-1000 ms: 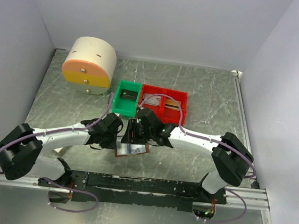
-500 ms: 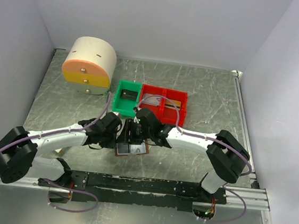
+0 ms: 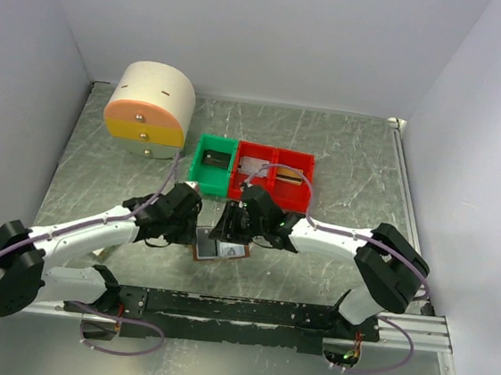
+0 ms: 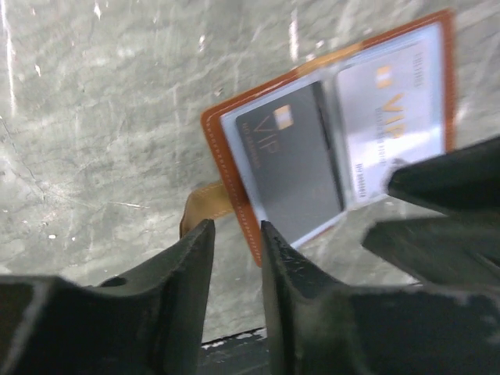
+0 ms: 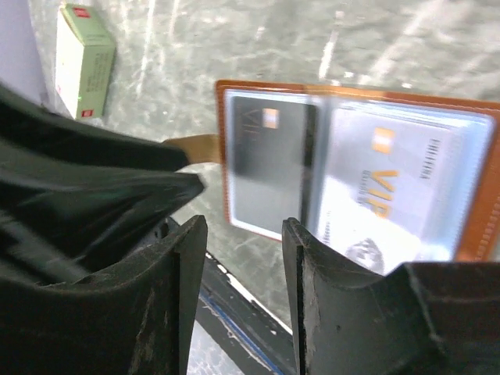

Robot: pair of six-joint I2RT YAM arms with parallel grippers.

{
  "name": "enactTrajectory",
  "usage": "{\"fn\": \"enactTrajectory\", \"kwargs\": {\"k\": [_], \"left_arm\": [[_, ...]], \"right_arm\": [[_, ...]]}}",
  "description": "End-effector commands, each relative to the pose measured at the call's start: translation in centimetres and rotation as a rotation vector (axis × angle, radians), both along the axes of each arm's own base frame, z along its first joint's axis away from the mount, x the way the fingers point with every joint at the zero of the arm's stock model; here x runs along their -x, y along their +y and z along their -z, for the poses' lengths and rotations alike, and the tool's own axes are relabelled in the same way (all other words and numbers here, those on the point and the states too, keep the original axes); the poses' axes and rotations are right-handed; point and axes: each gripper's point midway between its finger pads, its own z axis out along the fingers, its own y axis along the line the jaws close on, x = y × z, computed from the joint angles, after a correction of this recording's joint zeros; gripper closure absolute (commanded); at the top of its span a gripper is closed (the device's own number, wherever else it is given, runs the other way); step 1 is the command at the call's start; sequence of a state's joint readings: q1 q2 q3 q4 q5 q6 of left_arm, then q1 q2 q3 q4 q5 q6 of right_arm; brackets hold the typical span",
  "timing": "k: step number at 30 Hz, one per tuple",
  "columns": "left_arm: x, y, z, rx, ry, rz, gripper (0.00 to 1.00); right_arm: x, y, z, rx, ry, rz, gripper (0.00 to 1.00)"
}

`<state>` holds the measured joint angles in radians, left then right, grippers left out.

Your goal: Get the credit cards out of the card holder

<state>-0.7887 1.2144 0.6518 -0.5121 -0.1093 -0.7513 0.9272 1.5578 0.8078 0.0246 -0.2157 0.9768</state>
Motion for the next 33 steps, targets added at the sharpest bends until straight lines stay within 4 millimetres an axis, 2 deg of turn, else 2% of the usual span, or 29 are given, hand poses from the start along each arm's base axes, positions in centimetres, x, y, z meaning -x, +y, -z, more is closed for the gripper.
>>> {"fn": "enactTrajectory", "kwargs": {"k": [1, 4, 8, 14, 21, 27, 33], "left_arm": [[-1.4, -1.2, -3.8, 0.073, -0.078, -0.007, 0.53], [-1.7, -3.1, -5.4, 0.148, -0.085, 0.039, 0.45], [-1.8, -4.9, -6.0, 0.189, -0.041, 0.077, 0.43], [-1.7, -5.6, -4.5, 0.205, 0.018, 0.056, 0.36], [-0.9, -5.0, -1.4, 0.169, 0.095, 0.034, 0.49], [-0.7, -3.4, 0.6, 0.086, 0.104, 0.000, 0.54], [0.0, -2.9, 2.2, 0.073, 0.128, -0.002, 0.61]], "right_arm": [[-0.6, -1.0, 0.2, -0.039, 0.001, 0.050, 0.57], [-0.7, -1.1, 0.7, -0.056, 0.011, 0.061, 0.58], [-0.8, -1.6, 0.9, -0.079, 0.007, 0.103, 0.60], [-0.9, -2.8, 1.1, -0.095, 0.000, 0.160, 0.61], [-0.4, -1.7, 1.3, -0.130, 0.032, 0.096, 0.63], [-0.4, -0.8, 1.8, -0.132, 0.052, 0.061, 0.65], [0.0, -0.7, 3.1, -0.103, 0.081, 0.039, 0.66]]}}
